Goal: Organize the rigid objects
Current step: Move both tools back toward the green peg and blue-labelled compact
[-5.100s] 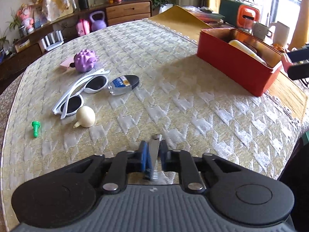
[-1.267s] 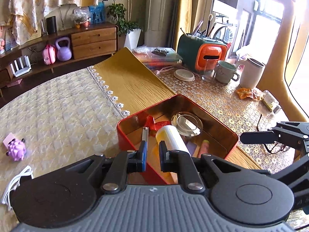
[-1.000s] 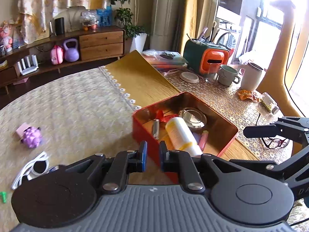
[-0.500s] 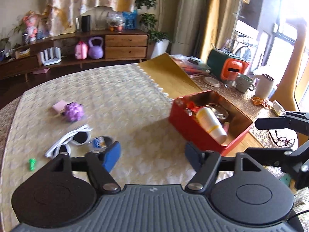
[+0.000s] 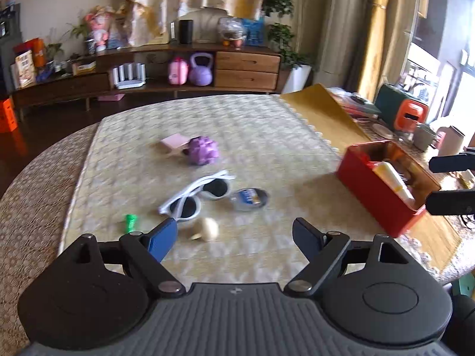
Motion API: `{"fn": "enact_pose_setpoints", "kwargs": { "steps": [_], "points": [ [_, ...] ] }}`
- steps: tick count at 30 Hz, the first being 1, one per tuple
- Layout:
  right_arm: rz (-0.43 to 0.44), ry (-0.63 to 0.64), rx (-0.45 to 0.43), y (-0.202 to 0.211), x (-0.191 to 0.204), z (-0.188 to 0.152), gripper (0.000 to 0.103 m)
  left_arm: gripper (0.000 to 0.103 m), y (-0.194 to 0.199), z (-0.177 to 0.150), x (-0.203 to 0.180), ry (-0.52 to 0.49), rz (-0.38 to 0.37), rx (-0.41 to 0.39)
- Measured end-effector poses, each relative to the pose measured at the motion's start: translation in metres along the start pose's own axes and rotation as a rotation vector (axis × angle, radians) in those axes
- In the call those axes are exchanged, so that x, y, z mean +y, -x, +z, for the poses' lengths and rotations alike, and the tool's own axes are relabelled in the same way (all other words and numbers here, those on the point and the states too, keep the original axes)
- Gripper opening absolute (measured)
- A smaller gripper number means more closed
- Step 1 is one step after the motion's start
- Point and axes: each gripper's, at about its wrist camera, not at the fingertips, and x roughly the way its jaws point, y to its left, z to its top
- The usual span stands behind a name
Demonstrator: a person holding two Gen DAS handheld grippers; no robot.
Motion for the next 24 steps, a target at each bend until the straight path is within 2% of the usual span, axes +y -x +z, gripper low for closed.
{"fn": "enact_pose_setpoints", "kwargs": {
  "steps": [1,2,3,8,12,17,24],
  "points": [
    [0.005,0.007,0.003,-0.004,0.001,0.002,0.103,0.093,-0.001,-0.001,0.006,0.011,0.011,0.0],
    [0.008,0.013,0.007,-0.008,0.002,0.003,0.103,0.102,-0.002,-0.003,0.013,0.026,0.027,-0.002],
    [0.01,0.021,0.014,-0.014,0.002,0.006,0.103,0.103,-0.004,-0.004,0.019,0.04,0.041,-0.008],
    [0.016,0.052,0.045,-0.04,0.003,0.013,0.103,0.103,-0.016,-0.008,0.049,0.098,0.093,-0.003],
    [0.022,0.088,0.074,-0.063,0.003,0.017,0.103,0.103,-0.031,-0.01,0.069,0.143,0.093,0.026],
    [0.038,0.15,0.127,-0.099,0.007,0.024,0.103,0.103,-0.051,-0.014,0.088,0.177,0.141,0.021],
    [0.066,0.217,0.192,-0.147,0.012,0.03,0.101,0.103,-0.078,-0.016,0.099,0.157,0.182,0.033]
  ]
}}
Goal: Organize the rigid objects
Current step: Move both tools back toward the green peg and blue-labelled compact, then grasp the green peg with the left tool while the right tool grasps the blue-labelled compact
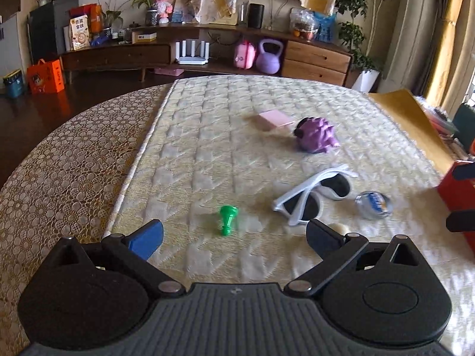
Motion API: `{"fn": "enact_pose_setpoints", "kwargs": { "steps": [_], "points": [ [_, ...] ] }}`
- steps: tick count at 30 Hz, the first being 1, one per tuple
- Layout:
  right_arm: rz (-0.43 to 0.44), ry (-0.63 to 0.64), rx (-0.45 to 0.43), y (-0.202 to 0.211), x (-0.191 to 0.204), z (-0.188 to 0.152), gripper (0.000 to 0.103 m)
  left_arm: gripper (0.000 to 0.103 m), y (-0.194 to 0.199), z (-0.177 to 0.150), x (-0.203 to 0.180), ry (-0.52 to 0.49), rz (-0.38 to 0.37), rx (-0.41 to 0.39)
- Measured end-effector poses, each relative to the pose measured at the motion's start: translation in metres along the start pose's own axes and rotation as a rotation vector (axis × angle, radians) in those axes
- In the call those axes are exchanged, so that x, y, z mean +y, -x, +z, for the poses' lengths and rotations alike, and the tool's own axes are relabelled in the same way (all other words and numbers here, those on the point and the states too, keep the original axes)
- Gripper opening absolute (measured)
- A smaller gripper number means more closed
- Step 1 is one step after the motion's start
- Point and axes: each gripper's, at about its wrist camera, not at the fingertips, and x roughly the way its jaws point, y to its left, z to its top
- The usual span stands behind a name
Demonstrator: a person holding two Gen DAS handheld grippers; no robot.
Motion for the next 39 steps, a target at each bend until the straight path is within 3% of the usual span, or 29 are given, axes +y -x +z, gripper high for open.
{"fn": "enact_pose_setpoints", "kwargs": {
  "steps": [8,16,22,27,31,33,39],
  "points": [
    [0.031,0.041,0.053,-0.041,0.002,0.01,0.097,0.103,-0.028,-0.005,0.006,0.006,0.015,0.04],
    [0.042,0.078,0.081,-0.069,0.004,0.017,0.088,0.1,-0.035,-0.006,-0.001,-0.047,0.033,0.01],
    [0.033,0.105,0.092,-0.08,0.008,0.016,0.077,0.072,-0.032,-0.006,-0.004,-0.086,0.05,-0.019],
    [0.042,0.101,0.091,-0.084,0.011,0.015,0.069,0.034,-0.03,-0.006,-0.01,-0.104,0.042,-0.041],
    [0.057,0.08,0.091,-0.084,0.01,0.016,0.06,0.027,-0.031,-0.005,-0.014,-0.11,0.037,-0.043],
    [0.049,0.073,0.087,-0.083,0.011,0.016,0.054,0.016,-0.031,-0.005,-0.014,-0.103,0.027,-0.041],
    [0.035,0.047,0.08,-0.076,0.013,0.01,0.05,0.015,-0.03,-0.004,-0.016,-0.104,0.035,-0.032]
  ]
}}
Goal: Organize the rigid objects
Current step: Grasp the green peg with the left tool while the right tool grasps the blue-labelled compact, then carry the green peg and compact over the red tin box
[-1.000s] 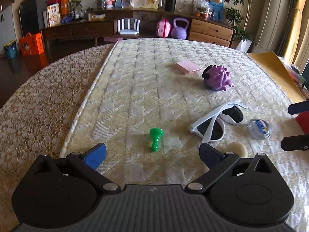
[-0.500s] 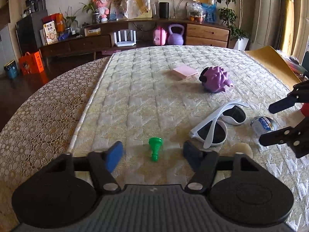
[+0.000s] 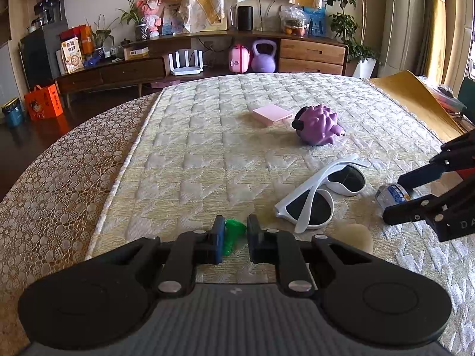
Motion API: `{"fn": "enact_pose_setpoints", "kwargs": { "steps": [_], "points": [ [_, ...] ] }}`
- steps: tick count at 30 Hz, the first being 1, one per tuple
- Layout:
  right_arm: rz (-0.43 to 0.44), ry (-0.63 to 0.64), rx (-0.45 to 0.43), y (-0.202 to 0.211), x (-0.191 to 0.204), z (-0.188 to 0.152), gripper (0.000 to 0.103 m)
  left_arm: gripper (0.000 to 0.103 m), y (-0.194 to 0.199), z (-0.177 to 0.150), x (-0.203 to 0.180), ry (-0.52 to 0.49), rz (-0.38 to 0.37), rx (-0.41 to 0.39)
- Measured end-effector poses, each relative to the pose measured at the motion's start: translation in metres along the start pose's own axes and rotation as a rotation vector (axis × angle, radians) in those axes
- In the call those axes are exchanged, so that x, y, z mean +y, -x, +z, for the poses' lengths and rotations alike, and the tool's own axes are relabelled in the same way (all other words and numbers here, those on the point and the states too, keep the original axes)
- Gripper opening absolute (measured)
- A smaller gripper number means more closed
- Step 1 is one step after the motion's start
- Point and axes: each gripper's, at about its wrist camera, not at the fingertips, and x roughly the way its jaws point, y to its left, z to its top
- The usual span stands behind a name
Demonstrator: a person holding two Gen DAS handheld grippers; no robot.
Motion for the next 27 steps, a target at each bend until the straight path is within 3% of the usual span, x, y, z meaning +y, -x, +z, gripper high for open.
{"fn": "enact_pose_setpoints", "kwargs": {
  "steps": [12,27],
  "points": [
    [-0.03,-0.072,-0.018,0.054,0.0,-0.029,0.05,0.015,0.025,0.001,-0.004,0.018,-0.023,0.016],
    [-0.096,-0.121,-0.094,0.16,-0.003,-0.059,0.05,0.015,0.088,0.018,-0.043,-0.012,-0.161,0.022]
  ]
}}
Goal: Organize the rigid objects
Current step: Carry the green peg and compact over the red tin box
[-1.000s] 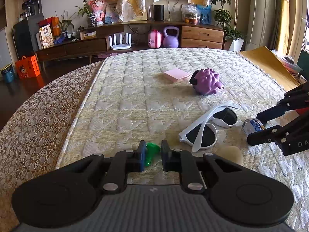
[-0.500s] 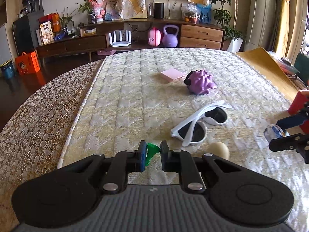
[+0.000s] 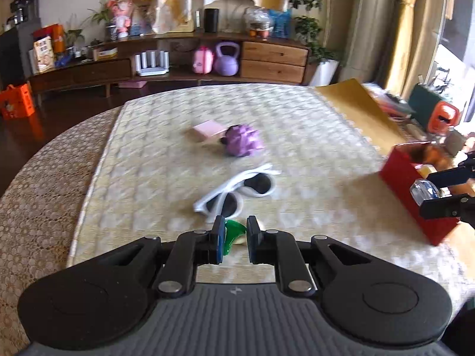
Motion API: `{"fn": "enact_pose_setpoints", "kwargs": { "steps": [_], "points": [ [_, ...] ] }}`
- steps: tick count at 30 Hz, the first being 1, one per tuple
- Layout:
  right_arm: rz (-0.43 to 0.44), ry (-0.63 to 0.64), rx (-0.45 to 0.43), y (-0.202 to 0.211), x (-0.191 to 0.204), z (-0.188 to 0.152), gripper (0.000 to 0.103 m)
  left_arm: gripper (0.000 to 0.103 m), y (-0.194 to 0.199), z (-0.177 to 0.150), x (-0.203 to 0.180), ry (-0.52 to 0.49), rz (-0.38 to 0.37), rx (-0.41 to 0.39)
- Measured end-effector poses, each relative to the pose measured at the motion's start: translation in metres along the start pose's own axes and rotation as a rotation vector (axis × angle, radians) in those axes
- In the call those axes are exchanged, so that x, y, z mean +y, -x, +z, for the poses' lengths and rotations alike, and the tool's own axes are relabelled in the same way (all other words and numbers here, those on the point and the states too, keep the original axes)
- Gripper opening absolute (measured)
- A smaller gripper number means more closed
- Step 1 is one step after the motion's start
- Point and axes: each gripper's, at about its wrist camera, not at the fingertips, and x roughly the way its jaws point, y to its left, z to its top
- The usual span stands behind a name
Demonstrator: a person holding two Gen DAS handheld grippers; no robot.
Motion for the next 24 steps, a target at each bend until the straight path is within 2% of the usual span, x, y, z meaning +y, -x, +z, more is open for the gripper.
{"fn": "enact_pose_setpoints", "kwargs": {
  "steps": [12,24],
  "points": [
    [-0.082,-0.044,-0.051,0.068,-0.027,-0.031,0.05,0.015,0.034,0.019,-0.067,-0.084,-0.094,-0.042],
    [-0.142,-0.152,-0.075,0.095,-0.08,-0.068,0.05,0.015,0.025,0.042,-0.145,-0.155,-0.155,-0.039]
  ]
}}
